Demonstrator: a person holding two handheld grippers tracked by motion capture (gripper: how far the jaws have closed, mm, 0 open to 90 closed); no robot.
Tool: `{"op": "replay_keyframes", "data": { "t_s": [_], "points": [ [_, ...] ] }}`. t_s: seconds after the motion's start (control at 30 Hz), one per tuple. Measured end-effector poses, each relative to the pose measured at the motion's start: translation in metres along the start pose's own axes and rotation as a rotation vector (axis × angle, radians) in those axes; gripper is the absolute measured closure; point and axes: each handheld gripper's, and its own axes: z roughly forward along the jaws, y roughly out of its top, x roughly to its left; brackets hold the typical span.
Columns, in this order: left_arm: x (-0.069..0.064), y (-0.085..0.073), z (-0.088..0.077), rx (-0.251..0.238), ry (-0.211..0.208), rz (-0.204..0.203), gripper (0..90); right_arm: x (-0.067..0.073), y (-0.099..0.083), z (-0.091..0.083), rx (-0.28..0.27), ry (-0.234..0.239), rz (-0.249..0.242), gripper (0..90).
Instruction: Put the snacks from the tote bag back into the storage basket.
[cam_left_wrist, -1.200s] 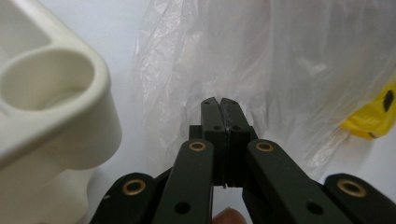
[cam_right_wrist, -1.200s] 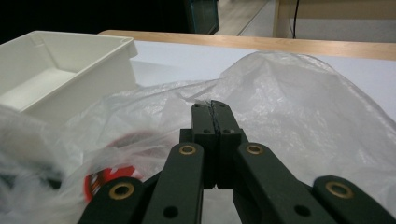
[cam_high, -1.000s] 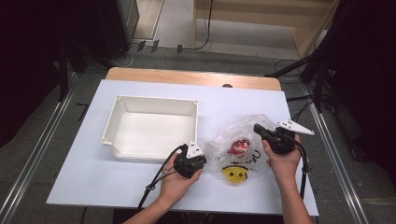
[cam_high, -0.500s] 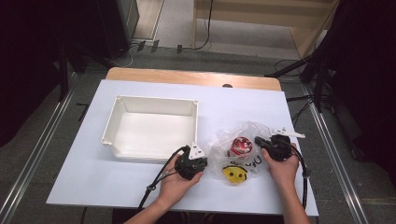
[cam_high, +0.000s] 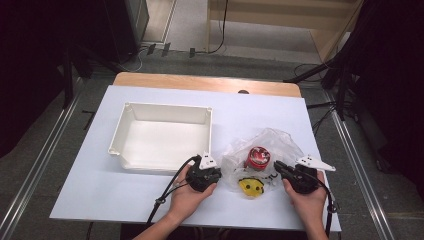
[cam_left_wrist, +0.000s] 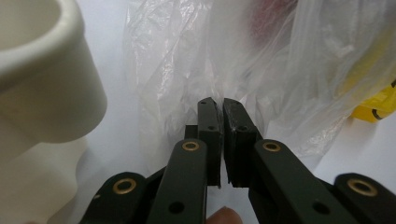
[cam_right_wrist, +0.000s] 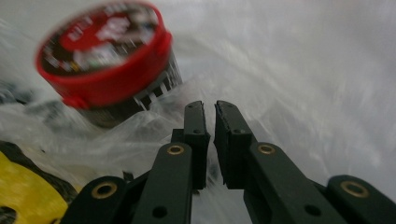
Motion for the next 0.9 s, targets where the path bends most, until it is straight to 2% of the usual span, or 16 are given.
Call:
{"op": "replay_keyframes", "data": {
  "t_s": [0.07, 0.13, 0.23, 0.3, 0.4, 0.47, 0.53, 0.67, 0.73, 0.8, 0.9],
  "points": [
    [0.0, 0.0, 0.0, 0.001, -0.001, -0.001, 86.8, -0.003, -0.003, 0.004, 0.05, 0.001, 0.03, 85.1],
    [0.0, 0.0, 0.0, 0.004, -0.001, -0.003, 86.7, -0.006, -0.006, 0.008, 0.09, -0.02, 0.044, 85.7],
    [0.001, 0.0, 0.0, 0.003, -0.003, -0.005, 86.5, -0.006, -0.007, 0.009, 0.101, -0.04, 0.028, 85.6],
    [0.001, 0.0, 0.0, -0.004, -0.004, -0.008, 86.0, -0.004, -0.005, 0.004, 0.068, -0.039, 0.021, 82.5],
    [0.001, 0.0, -0.001, -0.008, -0.007, -0.007, 85.4, 0.003, 0.002, -0.009, -0.034, -0.026, -0.001, 78.5],
    [0.001, 0.0, -0.001, -0.009, -0.007, -0.006, 85.1, 0.012, 0.006, -0.019, -0.093, -0.018, -0.018, 78.2],
    [0.001, 0.0, -0.001, -0.009, -0.005, -0.003, 84.8, 0.02, 0.007, -0.022, -0.117, -0.002, -0.033, 80.7],
    [0.001, 0.0, -0.001, -0.01, -0.005, -0.001, 84.4, 0.039, 0.002, -0.017, -0.087, 0.055, -0.051, 88.0],
    [0.001, 0.0, -0.001, -0.01, -0.004, 0.0, 84.3, 0.046, 0.0, -0.011, -0.058, 0.064, -0.062, 89.4],
    [0.001, 0.0, -0.001, -0.011, -0.004, 0.0, 84.3, 0.047, -0.002, -0.003, -0.033, 0.08, -0.051, 89.8],
    [0.001, 0.0, -0.001, -0.012, -0.005, -0.001, 84.2, 0.048, -0.006, 0.002, -0.005, 0.072, -0.061, 89.7]
  ]
}}
